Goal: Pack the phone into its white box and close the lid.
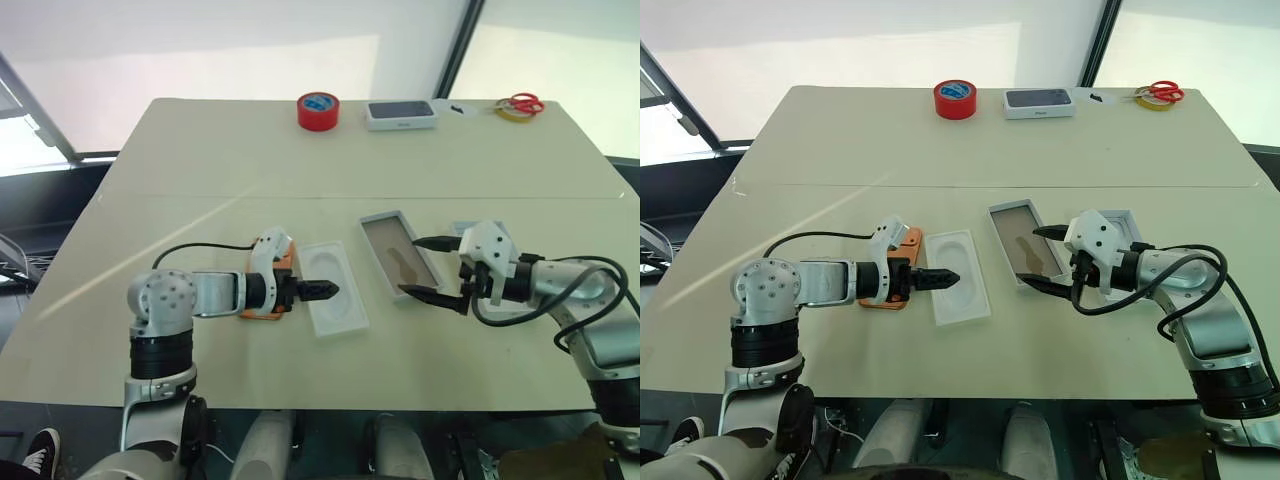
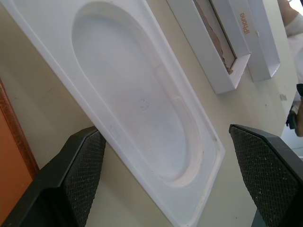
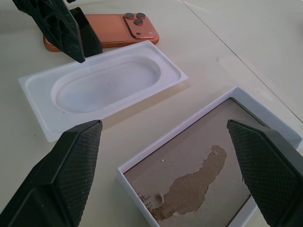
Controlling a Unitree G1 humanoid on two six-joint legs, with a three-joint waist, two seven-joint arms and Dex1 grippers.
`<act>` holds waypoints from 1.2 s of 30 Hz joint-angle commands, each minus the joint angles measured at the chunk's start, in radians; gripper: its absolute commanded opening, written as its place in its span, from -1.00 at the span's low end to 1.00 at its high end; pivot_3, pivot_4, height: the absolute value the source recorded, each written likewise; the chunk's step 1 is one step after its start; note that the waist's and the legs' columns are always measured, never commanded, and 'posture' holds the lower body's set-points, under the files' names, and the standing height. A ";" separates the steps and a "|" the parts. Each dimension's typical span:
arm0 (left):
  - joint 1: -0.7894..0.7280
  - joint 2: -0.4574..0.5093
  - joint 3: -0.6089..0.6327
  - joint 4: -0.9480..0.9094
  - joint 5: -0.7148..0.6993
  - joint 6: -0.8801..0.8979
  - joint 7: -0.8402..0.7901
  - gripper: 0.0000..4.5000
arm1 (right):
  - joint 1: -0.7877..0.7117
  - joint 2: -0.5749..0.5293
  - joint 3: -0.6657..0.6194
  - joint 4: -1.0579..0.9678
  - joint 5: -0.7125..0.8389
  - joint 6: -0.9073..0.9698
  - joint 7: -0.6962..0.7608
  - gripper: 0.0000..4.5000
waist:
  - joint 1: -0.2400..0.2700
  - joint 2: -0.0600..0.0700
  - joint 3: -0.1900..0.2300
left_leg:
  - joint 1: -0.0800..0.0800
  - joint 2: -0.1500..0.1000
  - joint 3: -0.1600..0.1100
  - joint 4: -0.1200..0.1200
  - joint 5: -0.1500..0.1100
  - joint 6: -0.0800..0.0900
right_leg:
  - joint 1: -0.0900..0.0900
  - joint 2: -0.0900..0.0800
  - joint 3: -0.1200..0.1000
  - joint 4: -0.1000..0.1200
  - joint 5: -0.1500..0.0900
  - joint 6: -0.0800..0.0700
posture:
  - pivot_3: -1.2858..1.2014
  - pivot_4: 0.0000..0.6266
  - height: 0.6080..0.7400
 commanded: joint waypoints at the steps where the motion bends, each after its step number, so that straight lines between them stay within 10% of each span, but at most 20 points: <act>1: 0.017 -0.013 -0.009 0.053 0.047 0.013 0.056 0.67 | -0.004 0.005 -0.022 -0.009 -0.002 -0.021 -0.013 0.99 | 0.010 0.000 0.000 | 0.000 0.000 0.000 0.000 0.000 0.000 | 0.000 0.000 0.000 0.000 0.000 0.000 | 0.03 -0.52 1.00; 6: 0.018 0.003 -0.007 0.070 0.053 0.013 0.072 -0.24 | -0.003 0.007 -0.021 -0.011 -0.001 -0.022 -0.021 0.99 | 0.017 0.000 0.000 | 0.000 0.000 0.000 -0.001 0.000 0.000 | 0.000 0.000 0.000 -0.001 0.000 0.000 | 0.03 -0.52 1.00; 14: 0.015 0.009 -0.013 0.080 0.061 0.013 0.073 -0.24 | -0.014 0.015 -0.015 0.000 -0.009 -0.033 -0.030 0.99 | 0.015 0.000 0.000 | 0.000 0.000 0.000 -0.001 0.000 0.000 | 0.000 0.000 0.000 -0.001 0.000 -0.001 | 0.03 -0.52 1.00; 19: 0.015 0.001 -0.002 0.080 0.068 0.013 0.079 -0.97 | -0.017 0.017 -0.014 0.004 -0.011 -0.035 -0.032 0.99 | 0.016 0.000 0.000 | 0.000 0.000 0.000 -0.001 0.000 0.000 | -0.001 0.000 0.000 -0.002 0.000 -0.001 | 0.03 -0.52 1.00; 33: -0.138 -0.051 0.208 0.056 -0.022 -0.002 0.059 -0.97 | -0.057 -0.076 0.125 0.262 -0.230 -0.301 0.101 0.99 | 0.016 -0.002 0.002 | -0.002 -0.001 0.001 0.000 0.000 0.000 | -0.002 0.000 0.000 -0.002 0.001 0.000 | 0.03 -0.52 1.00; 36: -0.155 -0.054 0.239 0.067 -0.005 0.009 0.074 -1.00 | -0.107 -0.058 0.137 0.332 -0.214 -0.310 0.148 0.42 | 0.014 -0.004 0.003 | -0.002 -0.001 0.001 0.000 0.000 0.000 | -0.002 0.000 0.000 -0.002 0.001 0.001 | 0.03 -0.52 1.00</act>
